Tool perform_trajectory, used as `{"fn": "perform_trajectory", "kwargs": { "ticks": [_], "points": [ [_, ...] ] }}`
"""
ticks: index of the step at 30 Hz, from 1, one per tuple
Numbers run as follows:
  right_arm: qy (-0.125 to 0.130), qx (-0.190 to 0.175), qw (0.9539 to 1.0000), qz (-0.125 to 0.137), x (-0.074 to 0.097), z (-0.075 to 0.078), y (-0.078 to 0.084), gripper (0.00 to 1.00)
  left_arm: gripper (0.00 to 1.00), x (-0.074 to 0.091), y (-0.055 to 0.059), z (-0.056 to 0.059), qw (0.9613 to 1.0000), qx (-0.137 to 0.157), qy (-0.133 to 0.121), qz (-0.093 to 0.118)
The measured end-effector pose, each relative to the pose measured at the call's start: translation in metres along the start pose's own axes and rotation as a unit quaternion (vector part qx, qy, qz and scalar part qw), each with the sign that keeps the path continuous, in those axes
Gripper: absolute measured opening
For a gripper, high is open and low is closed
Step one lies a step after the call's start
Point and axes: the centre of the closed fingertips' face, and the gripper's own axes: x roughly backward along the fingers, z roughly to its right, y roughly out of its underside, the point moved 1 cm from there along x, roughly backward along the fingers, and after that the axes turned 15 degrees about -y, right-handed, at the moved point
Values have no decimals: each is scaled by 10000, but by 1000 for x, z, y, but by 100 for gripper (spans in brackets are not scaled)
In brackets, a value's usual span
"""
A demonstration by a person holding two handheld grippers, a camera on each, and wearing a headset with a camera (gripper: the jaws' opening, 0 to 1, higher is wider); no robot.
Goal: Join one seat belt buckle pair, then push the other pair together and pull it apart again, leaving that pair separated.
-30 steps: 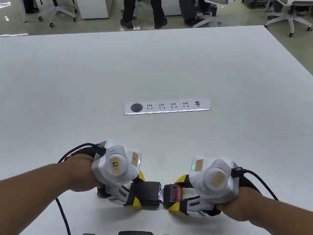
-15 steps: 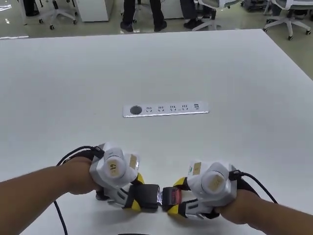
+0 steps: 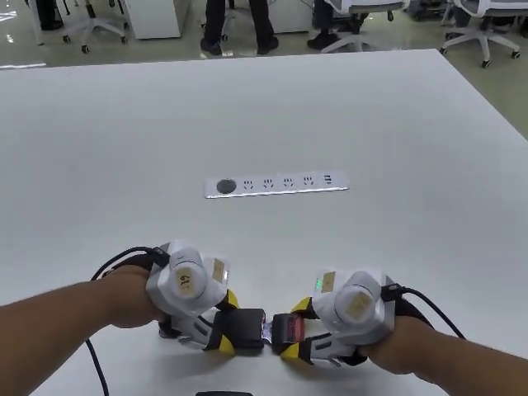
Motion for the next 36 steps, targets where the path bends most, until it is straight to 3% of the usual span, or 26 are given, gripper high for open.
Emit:
{"fn": "perform_trajectory", "kwargs": {
  "ticks": [17,36],
  "points": [
    [19,-16,10000,-4,7,1,8,33,34,1,-1,1,10000,-3,36,7],
    [6,-17,10000,28,31,-1,34,33,34,0,0,-1,10000,6,51,-31]
  ]
}}
